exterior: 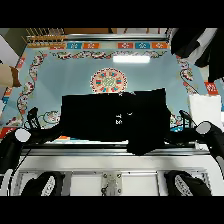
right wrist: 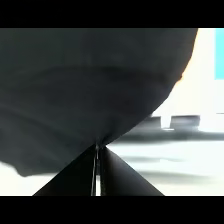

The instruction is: Fold the clothes and pants, and hang the long-sleeved shirts on hangers.

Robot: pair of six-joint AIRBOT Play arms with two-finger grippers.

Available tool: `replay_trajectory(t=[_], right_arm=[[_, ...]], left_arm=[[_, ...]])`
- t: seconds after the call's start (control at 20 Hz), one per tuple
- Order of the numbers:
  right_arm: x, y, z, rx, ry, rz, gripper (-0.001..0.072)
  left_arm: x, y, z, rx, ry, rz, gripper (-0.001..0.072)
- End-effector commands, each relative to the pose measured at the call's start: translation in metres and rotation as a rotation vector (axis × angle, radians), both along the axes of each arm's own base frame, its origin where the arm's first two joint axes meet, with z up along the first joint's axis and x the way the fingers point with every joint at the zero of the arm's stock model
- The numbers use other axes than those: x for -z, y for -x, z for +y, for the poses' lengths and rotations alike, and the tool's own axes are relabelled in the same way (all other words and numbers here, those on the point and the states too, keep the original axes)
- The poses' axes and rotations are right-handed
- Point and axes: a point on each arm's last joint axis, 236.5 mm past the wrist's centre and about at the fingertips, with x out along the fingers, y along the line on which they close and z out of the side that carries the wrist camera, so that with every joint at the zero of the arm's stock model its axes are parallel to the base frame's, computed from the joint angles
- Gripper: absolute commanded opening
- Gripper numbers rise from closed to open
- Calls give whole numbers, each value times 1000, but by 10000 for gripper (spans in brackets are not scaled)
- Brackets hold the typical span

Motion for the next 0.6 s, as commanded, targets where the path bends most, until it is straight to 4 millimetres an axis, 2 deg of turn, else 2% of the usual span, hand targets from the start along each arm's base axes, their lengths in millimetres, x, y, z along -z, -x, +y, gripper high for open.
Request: replay_trajectory(t=[0.0,0.15,0.25,0.35,0.55], right_arm=[[-35,15,-26,-92,126,31,12],[-60,-7,-30,-69,140,-24,11],[-75,-27,-34,-66,145,-63,11],[-87,-51,-38,-56,144,-90,11],[-99,-107,-41,-51,134,-156,11]], left_arm=[[-5,27,10,11,-29,60,8],[-8,33,3,42,-20,69,8],[-7,24,-1,70,-23,71,8],[-14,3,0,82,-27,62,8],[-32,-59,3,99,-45,5,8]])
